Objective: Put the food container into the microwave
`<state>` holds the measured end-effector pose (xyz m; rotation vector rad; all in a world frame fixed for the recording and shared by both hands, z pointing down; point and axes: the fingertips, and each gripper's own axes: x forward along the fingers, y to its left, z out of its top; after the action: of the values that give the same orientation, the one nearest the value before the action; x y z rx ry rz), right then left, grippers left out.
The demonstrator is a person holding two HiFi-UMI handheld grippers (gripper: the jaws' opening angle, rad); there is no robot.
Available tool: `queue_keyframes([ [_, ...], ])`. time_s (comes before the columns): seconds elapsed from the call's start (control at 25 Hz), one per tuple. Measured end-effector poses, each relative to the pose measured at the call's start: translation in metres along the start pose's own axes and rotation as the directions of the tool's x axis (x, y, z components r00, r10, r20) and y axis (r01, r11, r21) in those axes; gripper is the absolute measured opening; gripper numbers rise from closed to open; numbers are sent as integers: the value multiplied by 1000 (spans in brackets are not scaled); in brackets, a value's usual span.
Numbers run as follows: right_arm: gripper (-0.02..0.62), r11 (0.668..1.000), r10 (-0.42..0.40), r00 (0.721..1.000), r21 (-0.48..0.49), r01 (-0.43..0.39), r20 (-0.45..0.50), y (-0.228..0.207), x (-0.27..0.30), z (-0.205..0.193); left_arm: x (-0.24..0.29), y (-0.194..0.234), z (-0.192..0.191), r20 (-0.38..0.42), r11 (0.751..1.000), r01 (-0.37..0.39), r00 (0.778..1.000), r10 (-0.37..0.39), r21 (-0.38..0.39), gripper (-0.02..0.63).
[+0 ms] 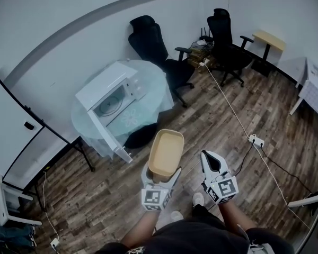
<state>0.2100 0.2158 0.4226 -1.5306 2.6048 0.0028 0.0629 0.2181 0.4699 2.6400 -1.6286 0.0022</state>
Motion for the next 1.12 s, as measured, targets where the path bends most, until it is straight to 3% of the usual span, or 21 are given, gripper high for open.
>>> queue_keyframes([
  [0.84, 2, 994, 109, 993, 27, -110, 32, -127, 81, 4, 124, -7, 11, -17, 991, -127, 992, 127, 39, 528],
  [1.12, 2, 987, 157, 987, 30, -158, 32, -151, 101, 5, 151, -3, 14, -33, 983, -176, 983, 178, 54, 528],
])
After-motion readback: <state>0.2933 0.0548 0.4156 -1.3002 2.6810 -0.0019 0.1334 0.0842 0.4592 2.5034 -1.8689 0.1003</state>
